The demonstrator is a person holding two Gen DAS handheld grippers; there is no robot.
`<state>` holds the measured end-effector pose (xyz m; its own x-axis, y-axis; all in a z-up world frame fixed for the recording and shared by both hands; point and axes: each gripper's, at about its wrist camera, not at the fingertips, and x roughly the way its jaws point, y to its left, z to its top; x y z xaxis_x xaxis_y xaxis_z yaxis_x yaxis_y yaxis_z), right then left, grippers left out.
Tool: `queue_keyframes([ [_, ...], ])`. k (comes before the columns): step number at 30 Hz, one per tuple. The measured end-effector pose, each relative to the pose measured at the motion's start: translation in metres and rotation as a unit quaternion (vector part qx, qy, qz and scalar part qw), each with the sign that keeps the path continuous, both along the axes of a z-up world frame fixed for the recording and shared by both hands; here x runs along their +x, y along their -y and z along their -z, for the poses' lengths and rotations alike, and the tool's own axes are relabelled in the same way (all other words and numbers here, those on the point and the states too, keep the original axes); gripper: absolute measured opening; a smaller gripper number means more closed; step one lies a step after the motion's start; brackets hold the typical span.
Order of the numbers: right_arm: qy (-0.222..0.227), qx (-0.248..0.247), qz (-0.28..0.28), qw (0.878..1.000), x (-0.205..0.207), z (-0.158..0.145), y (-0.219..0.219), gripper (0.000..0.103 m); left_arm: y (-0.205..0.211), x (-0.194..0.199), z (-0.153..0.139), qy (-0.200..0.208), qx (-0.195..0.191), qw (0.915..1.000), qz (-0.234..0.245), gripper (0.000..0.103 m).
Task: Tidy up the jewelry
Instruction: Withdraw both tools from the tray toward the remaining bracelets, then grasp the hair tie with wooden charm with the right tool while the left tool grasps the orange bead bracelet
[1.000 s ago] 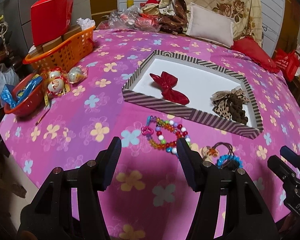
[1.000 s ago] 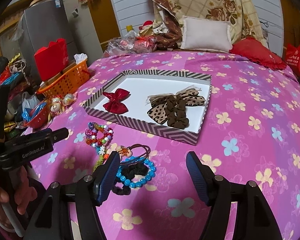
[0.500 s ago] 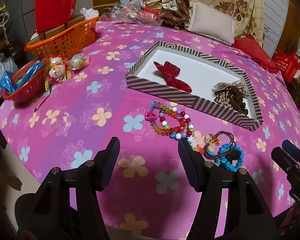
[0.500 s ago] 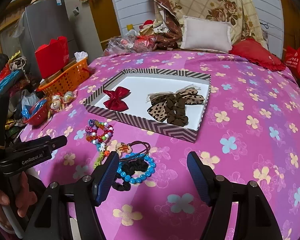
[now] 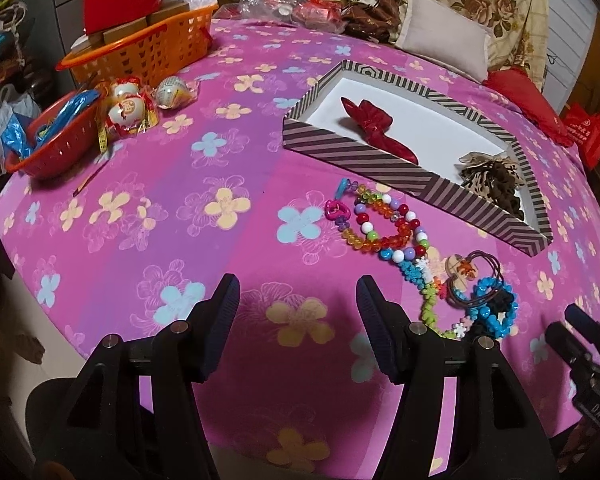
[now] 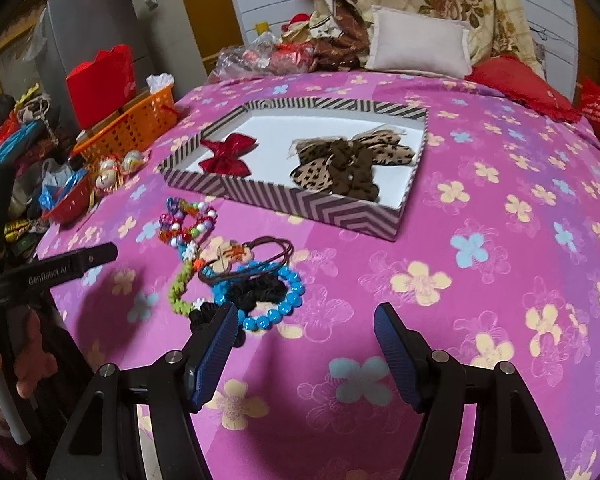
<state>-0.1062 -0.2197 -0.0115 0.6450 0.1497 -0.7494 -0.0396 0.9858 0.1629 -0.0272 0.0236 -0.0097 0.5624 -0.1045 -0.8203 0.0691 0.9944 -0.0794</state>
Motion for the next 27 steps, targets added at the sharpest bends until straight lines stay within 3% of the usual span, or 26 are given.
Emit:
queue_keyframes([
  [11, 0.007, 0.002, -0.02, 1.0, 0.017, 0.002, -0.008, 0.068, 0.002, 0.009, 0.007, -0.012, -0.004, 0.9999, -0.001, 0.06],
  [12, 0.009, 0.0, -0.024, 1.0, 0.02, 0.002, -0.01, 0.067, 0.001, 0.009, 0.007, -0.012, -0.004, 0.9999, -0.002, 0.06],
  [14, 0.011, -0.004, -0.035, 0.999, 0.025, 0.0, -0.013, 0.055, 0.001, 0.011, 0.008, -0.012, -0.003, 0.9999, -0.003, 0.06],
  [17, 0.012, -0.006, -0.052, 0.999, 0.037, -0.002, -0.02, 0.049, -0.001, 0.013, 0.009, -0.014, -0.005, 0.9999, -0.006, 0.06],
  [27, -0.02, -0.025, -0.107, 0.994, 0.075, 0.012, -0.056, 0.049, -0.007, 0.02, 0.012, -0.019, -0.012, 0.9997, -0.014, 0.06],
])
